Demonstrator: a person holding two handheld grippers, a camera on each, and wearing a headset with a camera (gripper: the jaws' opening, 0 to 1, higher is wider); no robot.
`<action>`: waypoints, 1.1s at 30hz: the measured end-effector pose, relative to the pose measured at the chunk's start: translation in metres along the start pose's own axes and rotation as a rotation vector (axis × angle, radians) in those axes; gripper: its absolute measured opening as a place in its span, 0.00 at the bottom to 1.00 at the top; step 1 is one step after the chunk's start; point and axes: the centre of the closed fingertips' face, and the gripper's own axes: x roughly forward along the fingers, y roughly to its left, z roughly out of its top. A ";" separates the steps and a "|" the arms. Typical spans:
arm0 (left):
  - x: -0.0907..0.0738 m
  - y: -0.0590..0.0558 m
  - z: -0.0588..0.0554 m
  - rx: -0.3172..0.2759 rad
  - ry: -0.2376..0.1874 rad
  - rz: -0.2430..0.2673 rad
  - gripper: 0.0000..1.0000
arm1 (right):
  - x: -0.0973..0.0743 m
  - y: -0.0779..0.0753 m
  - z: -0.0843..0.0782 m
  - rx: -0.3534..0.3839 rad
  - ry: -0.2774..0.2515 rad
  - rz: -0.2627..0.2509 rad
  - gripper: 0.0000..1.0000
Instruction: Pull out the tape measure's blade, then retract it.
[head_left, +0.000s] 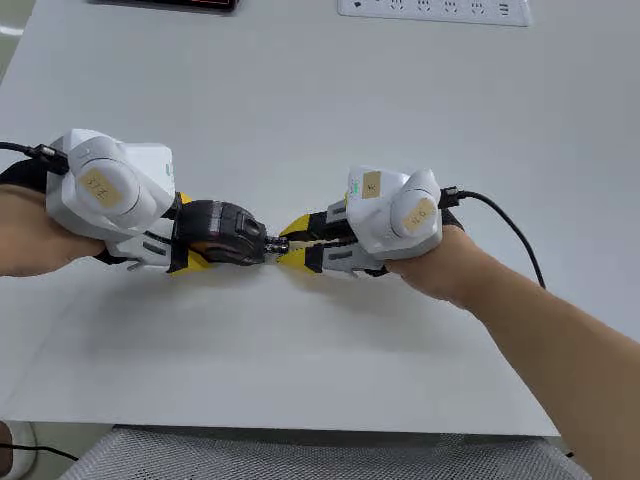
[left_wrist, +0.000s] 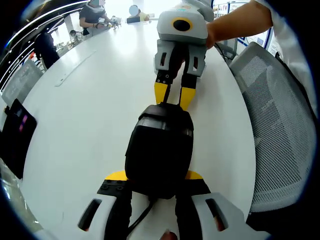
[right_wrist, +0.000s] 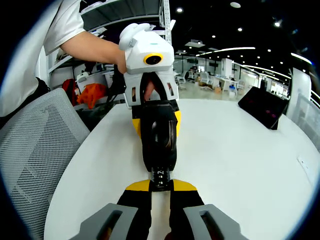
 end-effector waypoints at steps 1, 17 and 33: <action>0.000 0.000 0.000 -0.001 0.000 0.000 0.28 | -0.001 0.000 -0.001 -0.001 0.002 -0.001 0.09; 0.001 0.000 0.001 -0.003 0.004 0.000 0.28 | -0.018 -0.002 -0.012 -0.016 0.027 -0.012 0.09; 0.001 0.000 0.001 -0.003 0.003 0.001 0.28 | -0.033 -0.003 -0.021 -0.034 0.048 -0.029 0.09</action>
